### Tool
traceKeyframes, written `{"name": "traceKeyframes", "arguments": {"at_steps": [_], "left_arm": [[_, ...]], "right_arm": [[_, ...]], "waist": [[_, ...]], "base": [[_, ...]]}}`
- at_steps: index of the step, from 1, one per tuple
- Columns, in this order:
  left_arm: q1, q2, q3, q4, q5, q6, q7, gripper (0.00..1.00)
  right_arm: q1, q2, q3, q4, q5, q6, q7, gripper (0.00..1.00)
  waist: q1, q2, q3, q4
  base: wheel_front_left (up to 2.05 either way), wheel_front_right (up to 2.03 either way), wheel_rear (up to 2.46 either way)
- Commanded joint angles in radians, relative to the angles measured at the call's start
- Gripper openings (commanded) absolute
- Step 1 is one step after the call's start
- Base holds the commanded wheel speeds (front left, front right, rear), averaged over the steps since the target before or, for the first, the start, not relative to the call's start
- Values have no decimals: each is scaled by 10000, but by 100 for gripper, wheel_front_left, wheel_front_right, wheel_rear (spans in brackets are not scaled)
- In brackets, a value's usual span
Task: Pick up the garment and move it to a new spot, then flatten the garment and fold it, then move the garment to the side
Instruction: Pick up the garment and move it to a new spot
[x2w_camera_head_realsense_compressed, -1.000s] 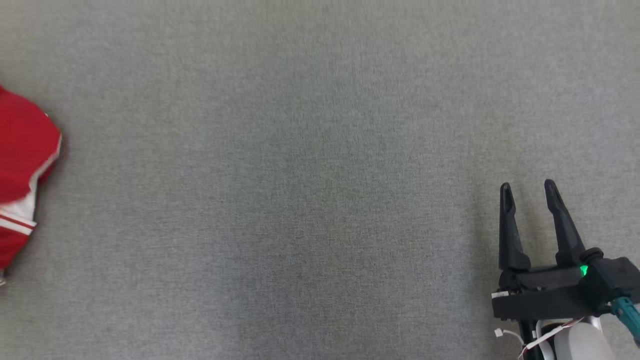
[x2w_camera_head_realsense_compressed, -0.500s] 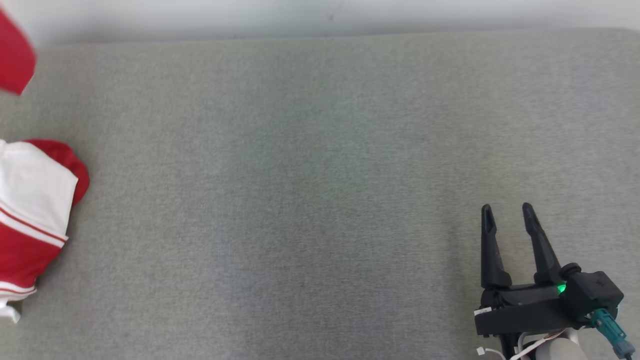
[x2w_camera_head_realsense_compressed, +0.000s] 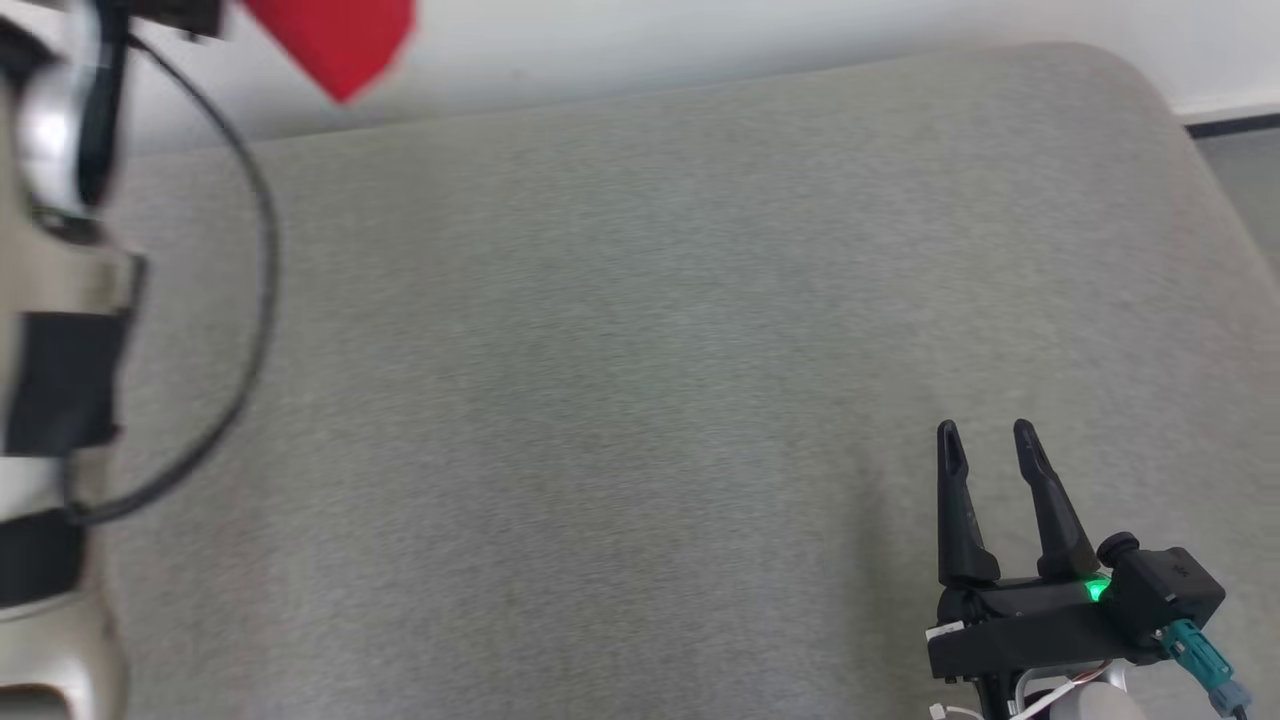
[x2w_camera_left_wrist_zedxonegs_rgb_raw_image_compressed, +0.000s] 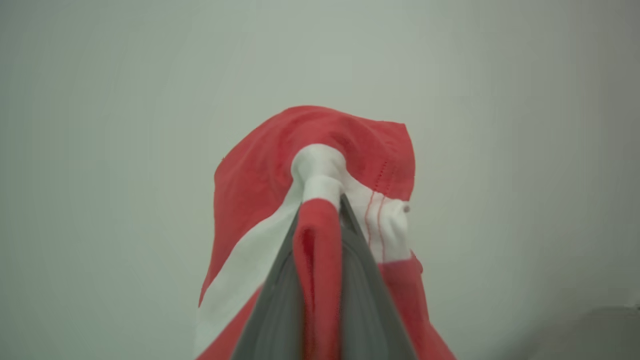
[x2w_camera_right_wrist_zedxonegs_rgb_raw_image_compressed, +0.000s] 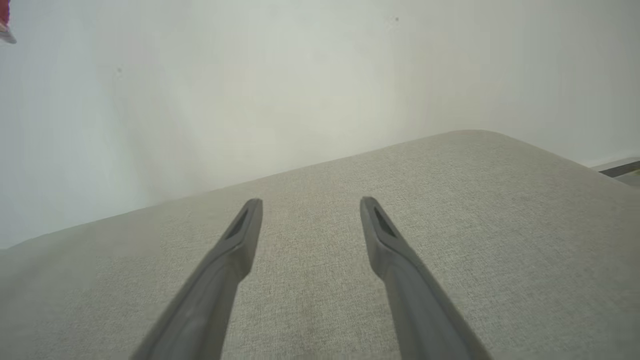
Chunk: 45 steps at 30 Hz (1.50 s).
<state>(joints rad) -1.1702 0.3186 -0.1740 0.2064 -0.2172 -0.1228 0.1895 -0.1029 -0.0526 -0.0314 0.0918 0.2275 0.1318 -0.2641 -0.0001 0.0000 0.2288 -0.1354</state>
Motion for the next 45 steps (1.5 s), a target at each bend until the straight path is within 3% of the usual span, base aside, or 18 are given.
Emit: {"name": "traceKeyframes", "arguments": {"at_steps": [1,11,24,25,26,33,39,45], "left_arm": [[125,-254,-270,-8,-63,5,-88,0],[1938,-1611,-1287,354,-454,192,-731,0],[5470,-2453,-2530,3078,-786,409,-2389,0],[5589,-2484,-2647,3302,-732,419,-2524,62],[5651,-2488,-2772,3540,-608,456,-2650,100],[5628,-2644,-3280,3641,-922,344,-3951,100],[5843,-2626,-3232,2907,-1146,744,-4342,100],[6300,-2049,-2715,2255,-1137,1130,-4504,100]], "right_arm": [[58,39,71,23,96,-21,-6,100],[155,41,42,54,264,-21,-6,100],[19,41,317,207,238,-21,-6,100],[4,43,350,226,220,-21,-6,100],[1,41,379,246,191,-21,-8,100],[478,41,185,304,-138,-21,-6,100],[887,35,119,250,-416,-21,-8,100],[1049,37,6,128,-625,-21,-6,100]], "waist": [[1,0,-83,-846],[1,0,33,-1870],[1,0,161,-2151],[1,0,123,-2131],[1,0,67,-2108],[1,0,-691,-1413],[1,0,-1450,-324],[1,0,-1926,720]], "base": [[0,0,0],[0,0,0],[0,0,0],[0,0,0],[0,0,0],[0,0,0],[0,0,0],[0,0,0]]}}
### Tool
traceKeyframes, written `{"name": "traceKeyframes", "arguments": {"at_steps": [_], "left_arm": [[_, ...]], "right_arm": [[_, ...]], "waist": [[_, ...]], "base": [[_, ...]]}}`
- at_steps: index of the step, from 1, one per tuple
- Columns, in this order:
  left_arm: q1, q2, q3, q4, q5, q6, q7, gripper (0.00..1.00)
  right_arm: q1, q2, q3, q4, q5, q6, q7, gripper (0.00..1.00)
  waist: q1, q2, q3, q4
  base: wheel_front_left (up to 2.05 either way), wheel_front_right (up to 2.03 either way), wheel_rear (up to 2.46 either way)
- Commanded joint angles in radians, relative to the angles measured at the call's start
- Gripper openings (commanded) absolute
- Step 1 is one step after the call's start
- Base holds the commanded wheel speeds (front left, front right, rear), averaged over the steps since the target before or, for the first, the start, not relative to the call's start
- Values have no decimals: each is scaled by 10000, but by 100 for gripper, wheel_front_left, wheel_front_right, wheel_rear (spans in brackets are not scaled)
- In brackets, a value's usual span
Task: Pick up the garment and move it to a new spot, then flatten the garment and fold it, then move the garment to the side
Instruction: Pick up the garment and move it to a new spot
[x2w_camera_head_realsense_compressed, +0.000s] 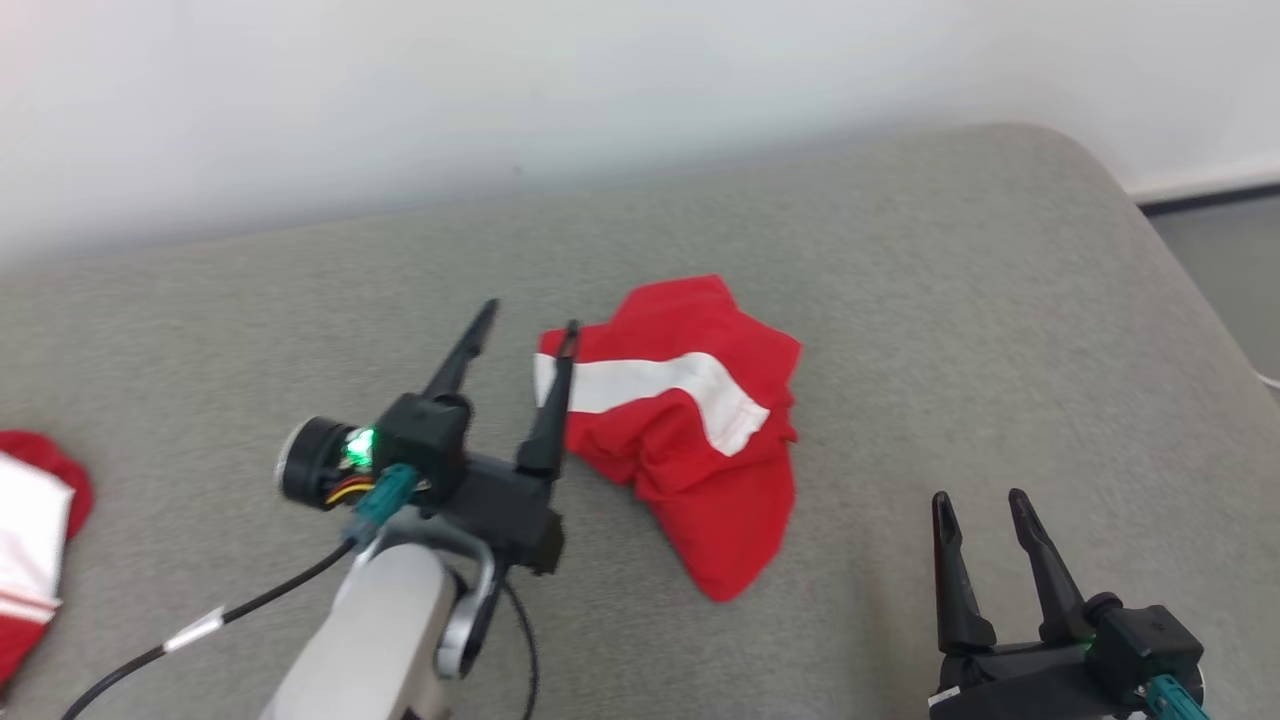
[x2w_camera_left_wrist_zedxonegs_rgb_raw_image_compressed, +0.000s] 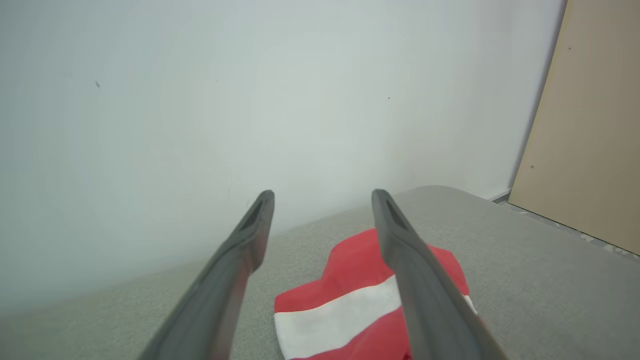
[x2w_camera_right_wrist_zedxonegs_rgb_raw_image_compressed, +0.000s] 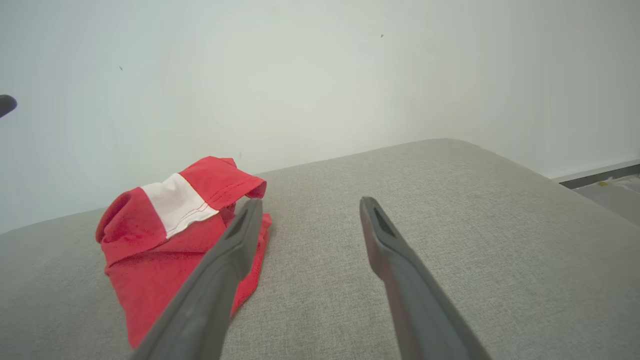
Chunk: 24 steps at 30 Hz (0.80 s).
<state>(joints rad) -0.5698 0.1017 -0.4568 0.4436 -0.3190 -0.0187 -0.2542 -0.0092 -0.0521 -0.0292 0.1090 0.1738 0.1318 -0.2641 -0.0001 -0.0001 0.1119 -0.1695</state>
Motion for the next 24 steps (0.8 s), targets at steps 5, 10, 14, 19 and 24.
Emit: {"name": "traceKeyframes", "arguments": {"at_steps": [5,10,14,19,24], "left_arm": [[809,654,629,-556,-165,357,-100,100],[1729,1269,1356,-1272,-177,659,-110,100],[2792,1624,1963,-1938,-74,908,-113,100],[4159,1701,2562,-2793,172,1098,-115,100],[5346,1469,3119,-3526,448,1133,-116,100]], "right_arm": [[220,27,29,-47,-94,-21,-6,100],[363,29,26,-18,-67,-21,-6,100],[482,30,49,-35,-89,-21,-6,100],[603,26,-69,-16,-180,-21,-6,100],[729,30,-262,8,-223,-21,-6,100]], "waist": [[1,1,-929,1507],[1,1,-1100,1748],[1,1,-1199,1765],[1,1,-1283,1686],[1,1,-1332,1634]], "base": [[0,0,0],[0,0,0],[0,0,0],[0,0,0],[0,0,0]]}}
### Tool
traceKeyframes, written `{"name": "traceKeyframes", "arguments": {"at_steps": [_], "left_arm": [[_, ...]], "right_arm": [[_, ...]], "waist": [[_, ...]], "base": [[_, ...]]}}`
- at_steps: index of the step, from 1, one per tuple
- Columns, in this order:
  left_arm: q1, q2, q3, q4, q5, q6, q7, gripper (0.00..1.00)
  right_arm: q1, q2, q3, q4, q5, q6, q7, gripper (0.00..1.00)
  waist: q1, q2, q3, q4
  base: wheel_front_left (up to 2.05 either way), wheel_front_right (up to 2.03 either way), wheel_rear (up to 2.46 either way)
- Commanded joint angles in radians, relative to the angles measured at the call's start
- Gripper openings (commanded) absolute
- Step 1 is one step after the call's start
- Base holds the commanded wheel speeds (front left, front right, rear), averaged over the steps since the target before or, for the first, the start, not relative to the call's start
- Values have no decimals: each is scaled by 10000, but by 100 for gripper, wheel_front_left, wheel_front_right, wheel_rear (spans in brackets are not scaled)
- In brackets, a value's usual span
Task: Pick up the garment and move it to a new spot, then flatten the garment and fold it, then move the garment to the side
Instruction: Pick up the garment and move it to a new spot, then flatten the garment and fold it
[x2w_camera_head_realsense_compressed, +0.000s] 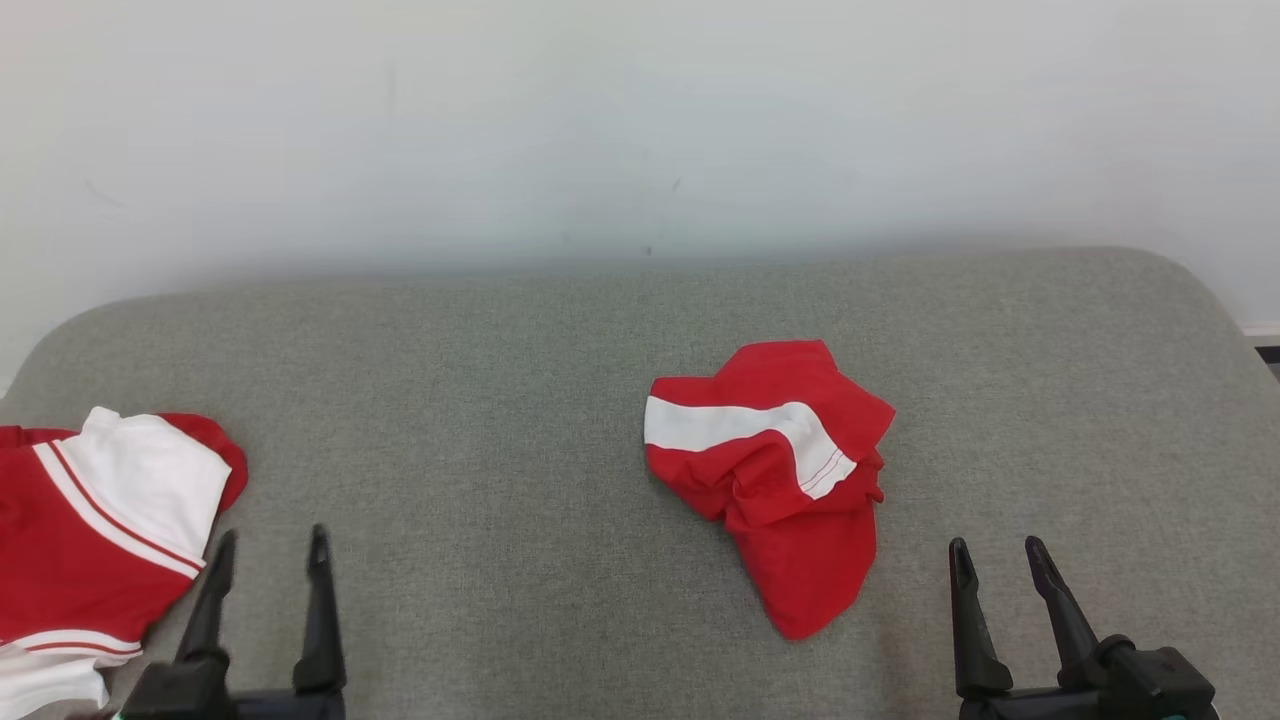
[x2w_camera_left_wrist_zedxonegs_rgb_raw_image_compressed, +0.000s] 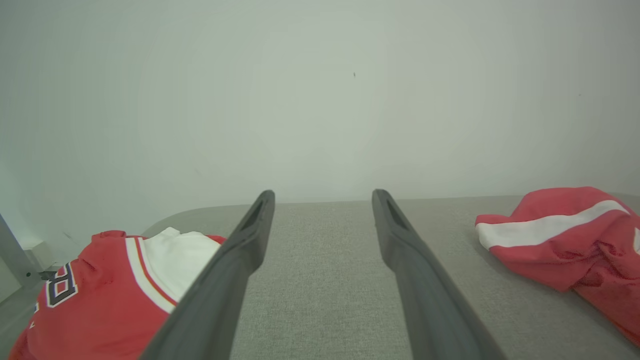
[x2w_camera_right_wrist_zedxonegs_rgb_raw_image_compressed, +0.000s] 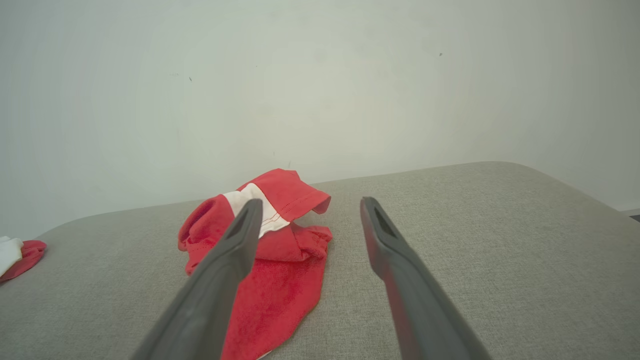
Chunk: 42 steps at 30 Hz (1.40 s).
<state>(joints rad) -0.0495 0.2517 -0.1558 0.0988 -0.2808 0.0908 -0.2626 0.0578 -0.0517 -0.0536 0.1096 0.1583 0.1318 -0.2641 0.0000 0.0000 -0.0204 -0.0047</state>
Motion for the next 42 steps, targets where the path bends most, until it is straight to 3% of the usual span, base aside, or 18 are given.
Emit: {"name": "traceKeyframes", "arguments": {"at_steps": [1,20,42], "left_arm": [[311,-138,241,-176,69,70,-32,100],[1264,-878,907,405,1152,-718,-33,100],[1195,-1416,1256,728,1776,-1174,-34,100]], "right_arm": [[82,26,-50,13,-80,-21,-6,100],[355,25,31,342,9,-21,-6,100],[330,25,-43,587,68,-21,-6,100]], "waist": [[0,0,-19,-27],[0,0,103,-144],[0,0,159,12]], "base": [[0,0,0],[0,0,0],[0,0,0]]}}
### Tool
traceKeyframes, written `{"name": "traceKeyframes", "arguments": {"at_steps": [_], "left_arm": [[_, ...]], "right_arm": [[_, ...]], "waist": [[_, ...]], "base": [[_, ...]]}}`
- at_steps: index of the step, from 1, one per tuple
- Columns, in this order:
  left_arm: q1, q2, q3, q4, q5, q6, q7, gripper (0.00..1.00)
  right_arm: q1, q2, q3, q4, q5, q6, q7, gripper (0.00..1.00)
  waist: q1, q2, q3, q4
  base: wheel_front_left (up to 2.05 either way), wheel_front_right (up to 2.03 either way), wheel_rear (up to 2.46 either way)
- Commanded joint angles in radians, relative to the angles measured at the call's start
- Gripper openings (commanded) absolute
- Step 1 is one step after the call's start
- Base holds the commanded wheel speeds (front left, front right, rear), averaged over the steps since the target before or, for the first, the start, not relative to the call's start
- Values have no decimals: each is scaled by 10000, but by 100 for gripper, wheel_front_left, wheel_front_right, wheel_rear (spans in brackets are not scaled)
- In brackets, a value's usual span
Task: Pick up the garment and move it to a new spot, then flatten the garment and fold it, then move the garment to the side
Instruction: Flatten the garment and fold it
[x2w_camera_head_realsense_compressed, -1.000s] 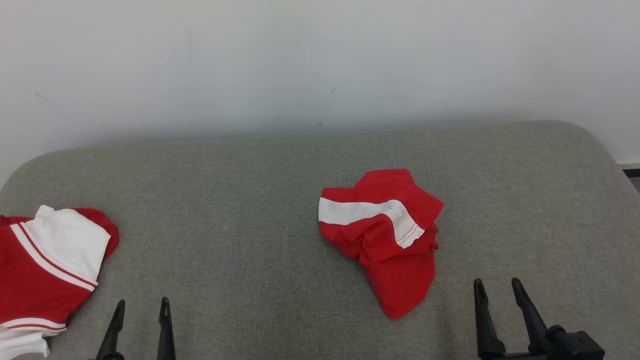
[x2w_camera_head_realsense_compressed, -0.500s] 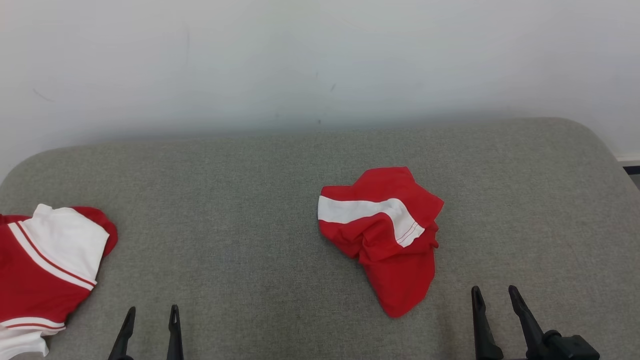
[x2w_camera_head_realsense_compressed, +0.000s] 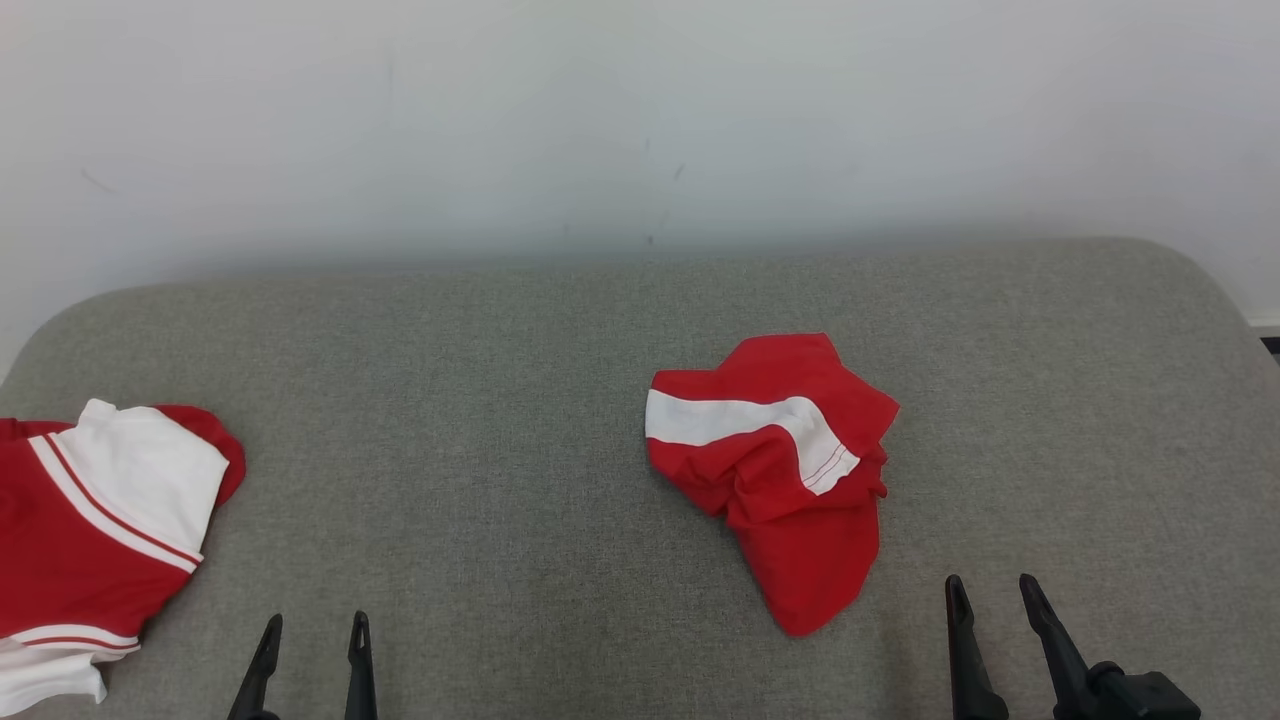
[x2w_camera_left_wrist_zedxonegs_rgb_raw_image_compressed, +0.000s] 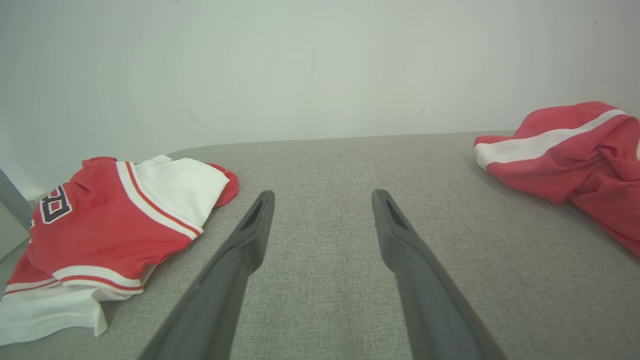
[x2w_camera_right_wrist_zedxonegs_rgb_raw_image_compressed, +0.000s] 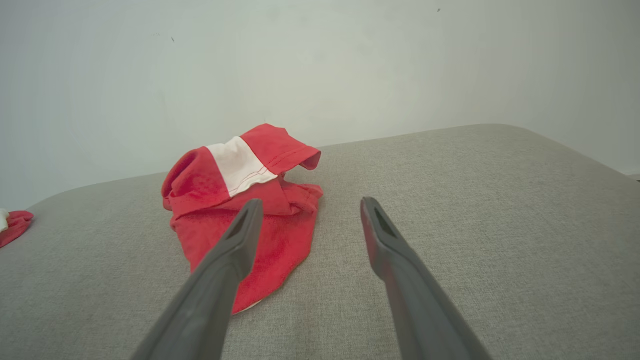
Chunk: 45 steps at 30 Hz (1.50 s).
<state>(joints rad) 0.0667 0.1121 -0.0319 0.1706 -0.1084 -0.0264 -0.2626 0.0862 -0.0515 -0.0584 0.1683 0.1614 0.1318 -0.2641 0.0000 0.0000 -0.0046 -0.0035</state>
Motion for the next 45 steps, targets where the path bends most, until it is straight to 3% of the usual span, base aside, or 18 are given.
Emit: {"name": "traceKeyframes", "arguments": {"at_steps": [1,30,39,45], "left_arm": [[43,-30,32,17,82,-18,-34,100],[46,-252,378,85,411,-237,-34,100],[-30,-335,350,129,428,-341,-34,100],[-240,-394,189,148,517,-346,-34,100]], "right_arm": [[49,23,14,6,37,-21,-6,100],[-63,24,73,176,-31,-22,-6,100],[-1213,-77,467,337,-253,-22,-7,100],[-2603,-440,751,1194,-275,-22,-7,100]], "waist": [[0,0,0,0],[0,0,-73,83],[0,0,-88,254],[0,0,-30,477]], "base": [[0,0,0],[0,0,0],[0,0,0],[0,0,0]]}}
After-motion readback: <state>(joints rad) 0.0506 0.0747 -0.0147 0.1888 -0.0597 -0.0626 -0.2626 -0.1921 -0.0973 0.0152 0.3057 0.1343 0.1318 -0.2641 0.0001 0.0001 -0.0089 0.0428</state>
